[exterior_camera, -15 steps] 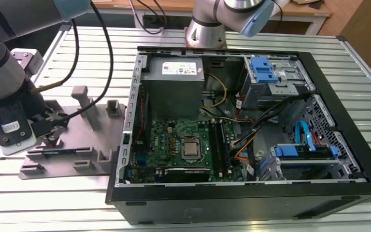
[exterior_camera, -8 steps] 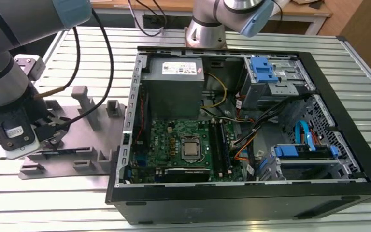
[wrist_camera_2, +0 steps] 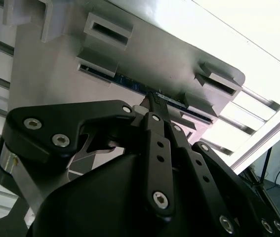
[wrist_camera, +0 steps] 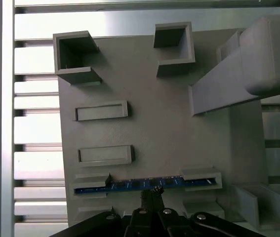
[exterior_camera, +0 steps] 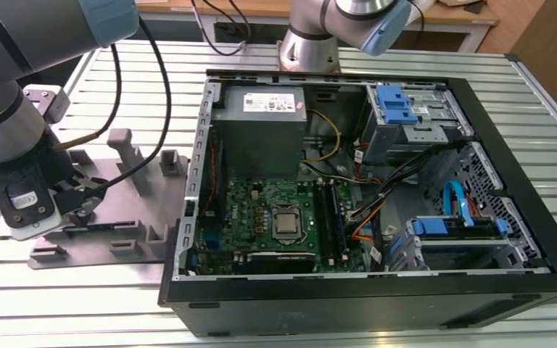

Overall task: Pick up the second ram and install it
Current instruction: 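Reach for the second ram, then pick up the second ram and move it above second insertion slot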

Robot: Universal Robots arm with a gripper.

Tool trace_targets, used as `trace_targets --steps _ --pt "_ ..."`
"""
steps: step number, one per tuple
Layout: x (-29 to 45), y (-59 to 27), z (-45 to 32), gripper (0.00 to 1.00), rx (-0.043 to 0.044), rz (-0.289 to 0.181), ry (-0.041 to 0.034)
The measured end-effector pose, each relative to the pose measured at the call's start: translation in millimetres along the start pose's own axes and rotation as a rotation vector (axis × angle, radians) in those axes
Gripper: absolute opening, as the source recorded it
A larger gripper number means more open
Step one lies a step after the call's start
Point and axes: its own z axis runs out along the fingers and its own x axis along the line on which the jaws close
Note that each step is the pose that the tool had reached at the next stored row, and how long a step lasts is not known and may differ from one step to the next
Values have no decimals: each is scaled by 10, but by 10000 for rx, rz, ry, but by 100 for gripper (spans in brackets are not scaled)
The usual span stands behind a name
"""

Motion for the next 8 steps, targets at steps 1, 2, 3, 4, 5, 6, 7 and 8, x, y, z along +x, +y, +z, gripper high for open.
trace_targets --steps 1,2,3,4,5,6,7,8 --pt "0 0 0 7 0 0 0" --pt "0 0 0 7 -1 0 0" --pt "0 0 0 7 0 0 0" --pt "0 0 0 7 0 0 0" --pt "0 0 1 7 0 0 0" --pt "0 0 1 7 0 0 0" --pt "0 0 1 7 0 0 0" --pt "0 0 1 7 0 -1 0"
